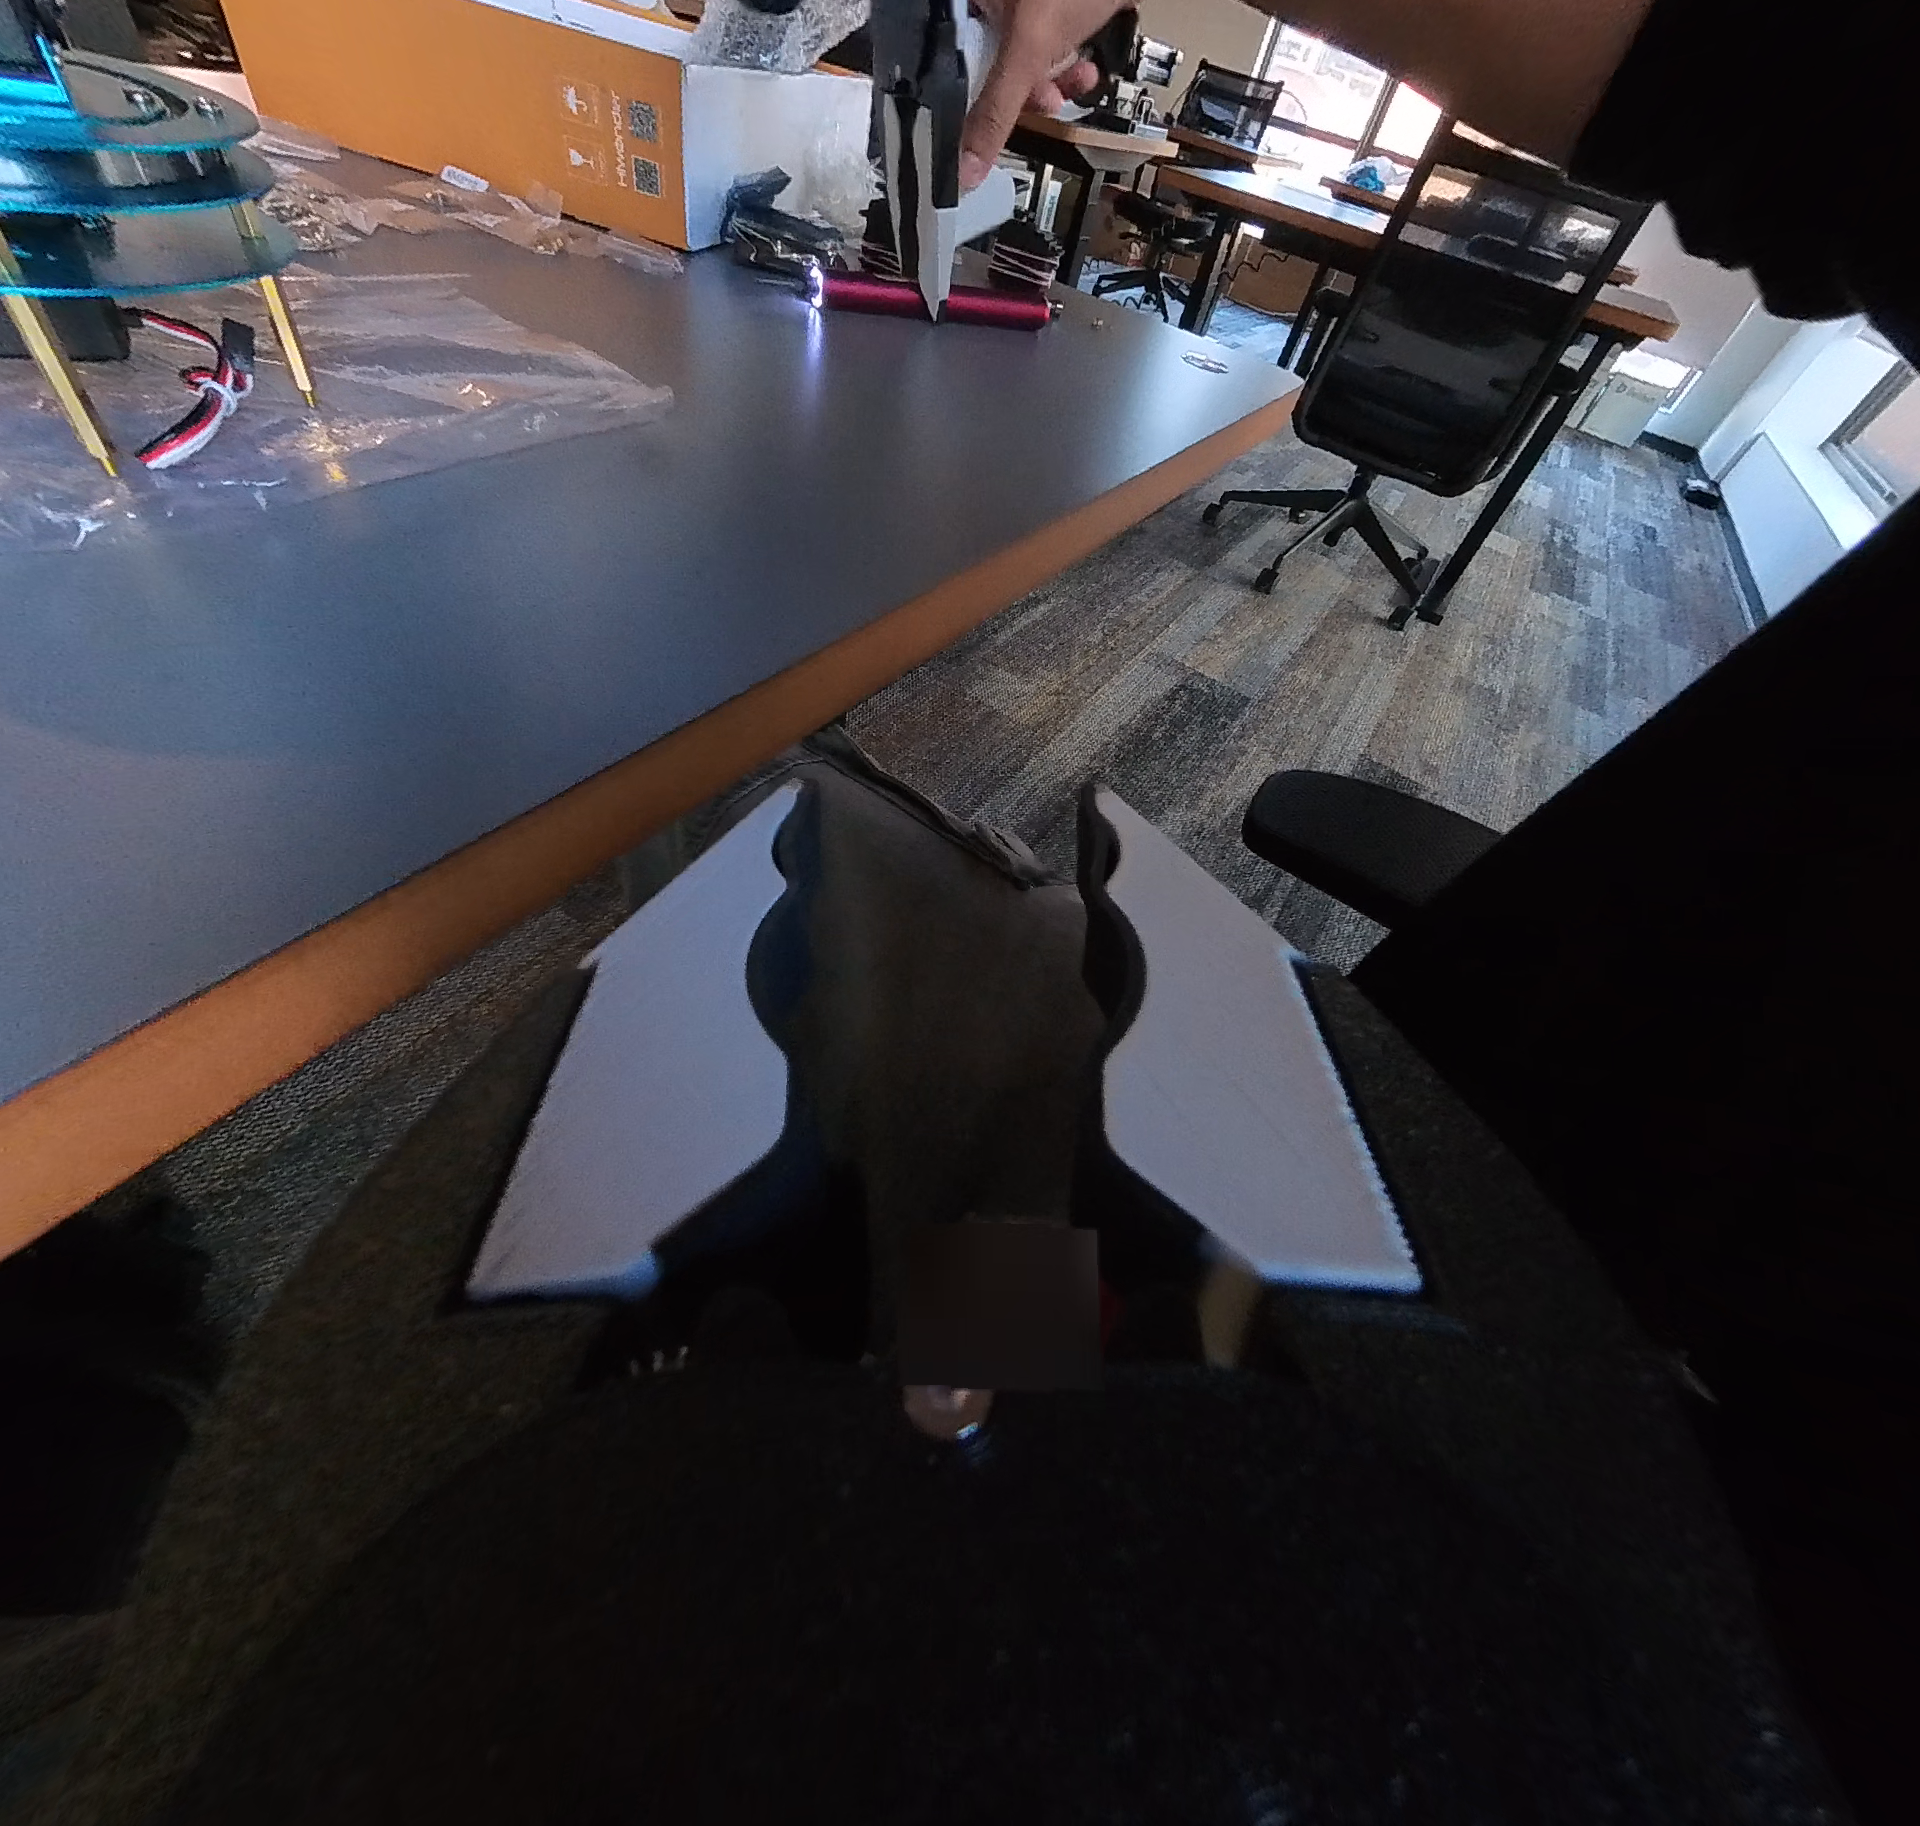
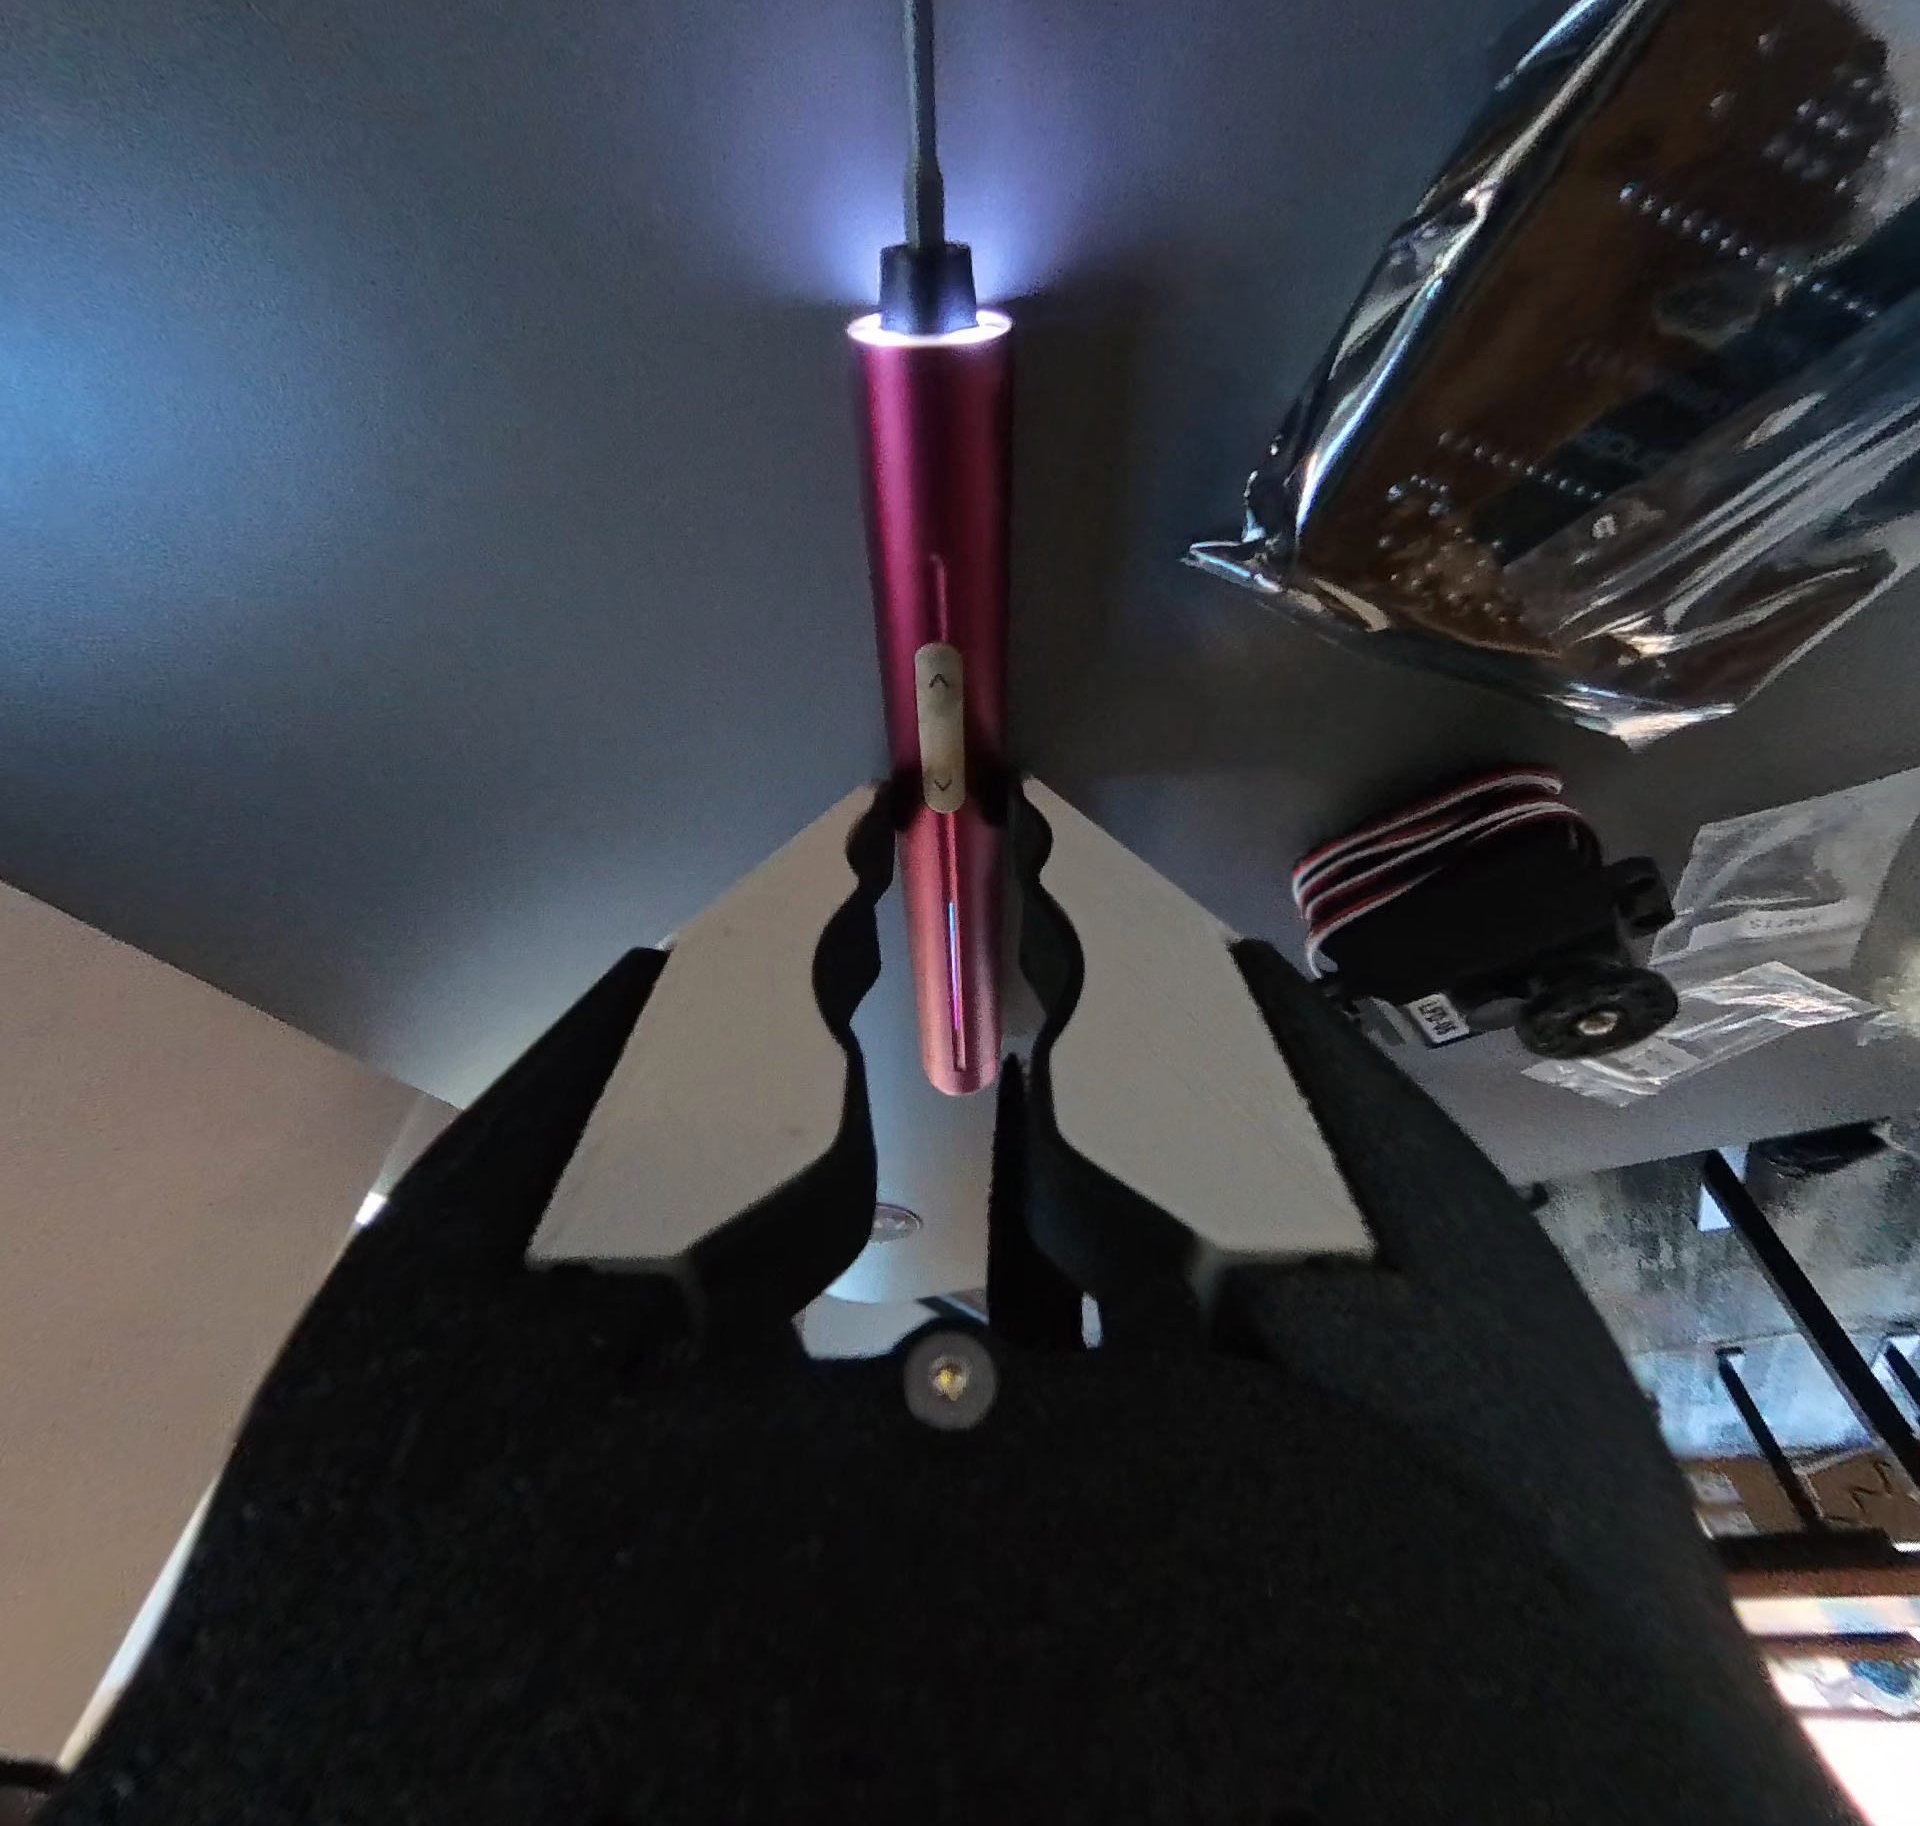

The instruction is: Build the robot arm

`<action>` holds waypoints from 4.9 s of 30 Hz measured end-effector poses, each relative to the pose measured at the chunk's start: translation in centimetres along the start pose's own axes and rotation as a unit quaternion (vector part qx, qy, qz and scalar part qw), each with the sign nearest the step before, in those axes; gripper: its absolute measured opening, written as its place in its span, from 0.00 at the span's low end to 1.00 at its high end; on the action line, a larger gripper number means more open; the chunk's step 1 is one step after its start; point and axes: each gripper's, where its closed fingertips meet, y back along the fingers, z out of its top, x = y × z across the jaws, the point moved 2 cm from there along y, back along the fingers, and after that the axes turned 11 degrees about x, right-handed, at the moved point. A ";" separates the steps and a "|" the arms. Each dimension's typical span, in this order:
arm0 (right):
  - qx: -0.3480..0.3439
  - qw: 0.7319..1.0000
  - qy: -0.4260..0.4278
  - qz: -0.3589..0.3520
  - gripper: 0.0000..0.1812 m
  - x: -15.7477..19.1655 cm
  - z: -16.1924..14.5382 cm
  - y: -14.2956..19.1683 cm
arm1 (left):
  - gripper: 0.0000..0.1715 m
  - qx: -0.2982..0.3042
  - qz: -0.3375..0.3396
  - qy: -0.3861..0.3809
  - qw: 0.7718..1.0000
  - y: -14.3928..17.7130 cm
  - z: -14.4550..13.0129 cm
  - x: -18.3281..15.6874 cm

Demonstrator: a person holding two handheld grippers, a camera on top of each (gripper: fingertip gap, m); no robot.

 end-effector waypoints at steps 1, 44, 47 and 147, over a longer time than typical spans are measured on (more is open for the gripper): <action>-0.004 1.000 -0.003 0.004 0.11 0.1 0.0 0.0 | 0.29 0.002 0.001 -0.002 1.000 0.0 0.1 0.1; -0.574 0.811 0.061 -0.094 0.52 16.7 19.0 21.7 | 0.30 0.149 -0.182 0.214 0.948 -10.0 22.1 20.5; -0.566 0.818 0.017 -0.103 0.52 14.2 14.2 20.9 | 0.30 0.166 -0.213 0.198 0.942 -14.3 24.3 17.7; -0.467 0.883 -0.035 -0.030 0.19 -6.6 36.9 18.5 | 0.33 -0.014 0.509 0.212 0.834 22.9 2.3 31.8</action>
